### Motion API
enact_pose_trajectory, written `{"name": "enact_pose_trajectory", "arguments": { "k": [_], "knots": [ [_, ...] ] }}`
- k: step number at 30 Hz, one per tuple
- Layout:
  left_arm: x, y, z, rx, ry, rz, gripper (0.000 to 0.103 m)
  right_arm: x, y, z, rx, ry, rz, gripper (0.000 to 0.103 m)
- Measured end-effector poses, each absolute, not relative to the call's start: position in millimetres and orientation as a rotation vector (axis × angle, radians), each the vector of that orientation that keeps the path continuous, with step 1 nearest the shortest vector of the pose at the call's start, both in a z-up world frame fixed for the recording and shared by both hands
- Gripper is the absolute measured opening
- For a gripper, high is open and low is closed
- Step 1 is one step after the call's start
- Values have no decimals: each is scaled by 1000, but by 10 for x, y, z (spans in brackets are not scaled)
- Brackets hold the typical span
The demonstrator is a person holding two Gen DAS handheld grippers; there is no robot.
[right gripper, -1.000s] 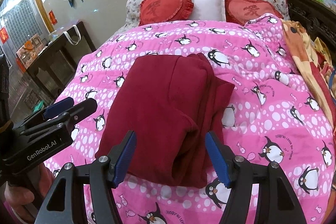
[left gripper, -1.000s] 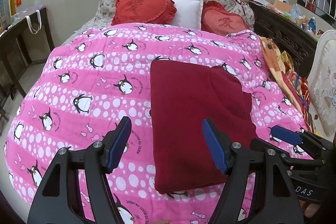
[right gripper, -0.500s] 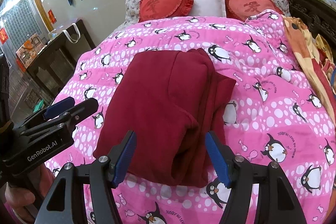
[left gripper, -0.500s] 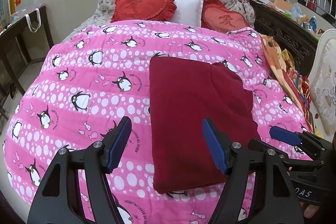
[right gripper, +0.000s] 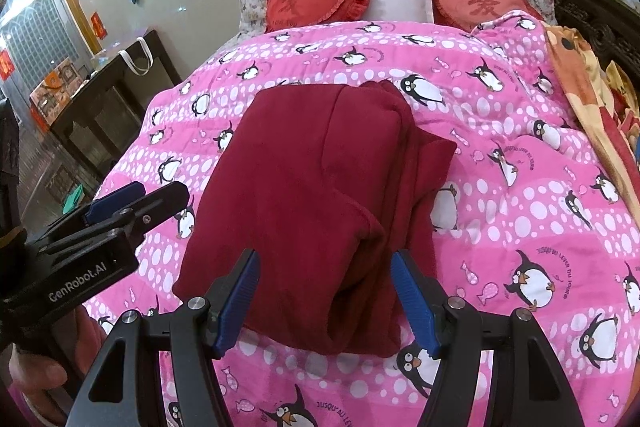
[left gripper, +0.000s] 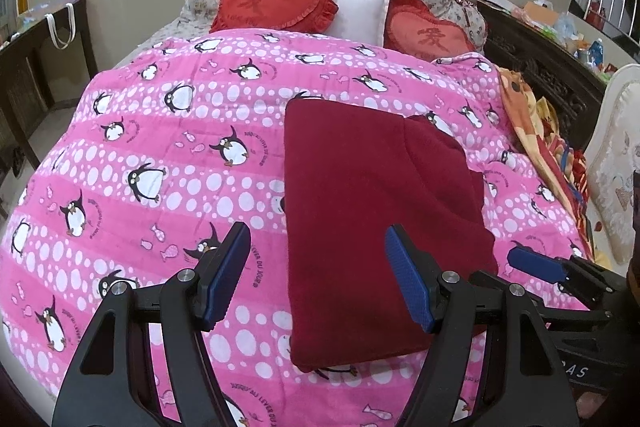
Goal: Fold small clothes
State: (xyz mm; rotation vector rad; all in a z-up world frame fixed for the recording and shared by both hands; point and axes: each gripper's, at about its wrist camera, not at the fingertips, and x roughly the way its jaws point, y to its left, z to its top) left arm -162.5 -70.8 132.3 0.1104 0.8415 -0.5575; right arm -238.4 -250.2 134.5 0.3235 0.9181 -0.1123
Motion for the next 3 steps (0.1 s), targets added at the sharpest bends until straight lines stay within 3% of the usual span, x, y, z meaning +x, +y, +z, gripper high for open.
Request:
{"name": "enact_pose_trajectory", "arguments": {
  "k": [3],
  "knots": [
    [-1560,-667,1310,112,846,-550,70,-2391,-2560,1318,328,919,-118,66]
  ]
}}
